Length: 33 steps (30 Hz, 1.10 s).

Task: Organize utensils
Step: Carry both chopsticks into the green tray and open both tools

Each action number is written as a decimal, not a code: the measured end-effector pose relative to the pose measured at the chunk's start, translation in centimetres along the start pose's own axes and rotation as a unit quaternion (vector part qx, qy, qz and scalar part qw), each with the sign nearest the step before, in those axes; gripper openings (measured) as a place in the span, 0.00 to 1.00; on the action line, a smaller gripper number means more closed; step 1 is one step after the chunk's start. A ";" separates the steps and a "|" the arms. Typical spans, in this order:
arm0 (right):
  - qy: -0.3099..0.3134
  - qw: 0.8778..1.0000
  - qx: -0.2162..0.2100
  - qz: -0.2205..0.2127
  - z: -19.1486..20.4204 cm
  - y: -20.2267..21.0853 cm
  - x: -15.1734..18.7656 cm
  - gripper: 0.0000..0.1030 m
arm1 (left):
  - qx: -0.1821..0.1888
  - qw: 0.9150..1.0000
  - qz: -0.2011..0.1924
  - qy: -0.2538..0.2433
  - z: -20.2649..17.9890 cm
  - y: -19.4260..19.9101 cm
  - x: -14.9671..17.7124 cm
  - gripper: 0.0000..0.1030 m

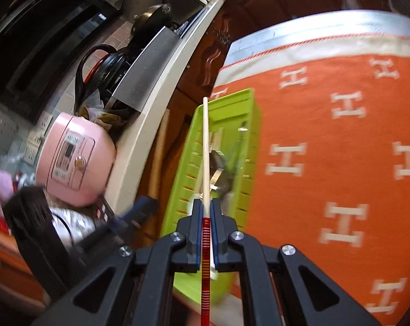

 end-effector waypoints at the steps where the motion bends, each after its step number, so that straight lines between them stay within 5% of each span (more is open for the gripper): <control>1: -0.011 1.000 0.000 0.004 0.2 -0.8 -0.1 0.05 | 0.000 1.000 0.006 0.002 0.3 -0.5 0.2 0.04; 8: -0.085 0.995 -0.025 0.043 0.0 -5.5 -0.5 0.09 | -0.006 1.000 0.025 0.017 1.9 -2.8 1.0 0.08; 15: -0.086 0.992 -0.056 0.076 0.1 -6.9 0.3 0.15 | -0.004 0.999 0.030 0.021 2.0 -3.1 1.6 0.13; 28: -0.016 0.999 0.000 0.047 -1.7 -2.9 1.2 0.15 | 0.008 1.000 0.022 0.017 0.0 -1.9 1.9 0.20; 33: 0.018 0.999 0.027 0.030 -2.2 -1.0 1.5 0.15 | 0.007 1.000 0.010 0.019 -0.9 -1.0 1.9 0.49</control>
Point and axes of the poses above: each gripper's, at about its wrist camera, not at the fingertips, and y roughly against the way its jaws point, z to its left, x to its underside, the point moved 9 cm from there along -y, roughly the way its jaws point, and after that the axes turned 4 degrees about y, right-handed, at the moved point
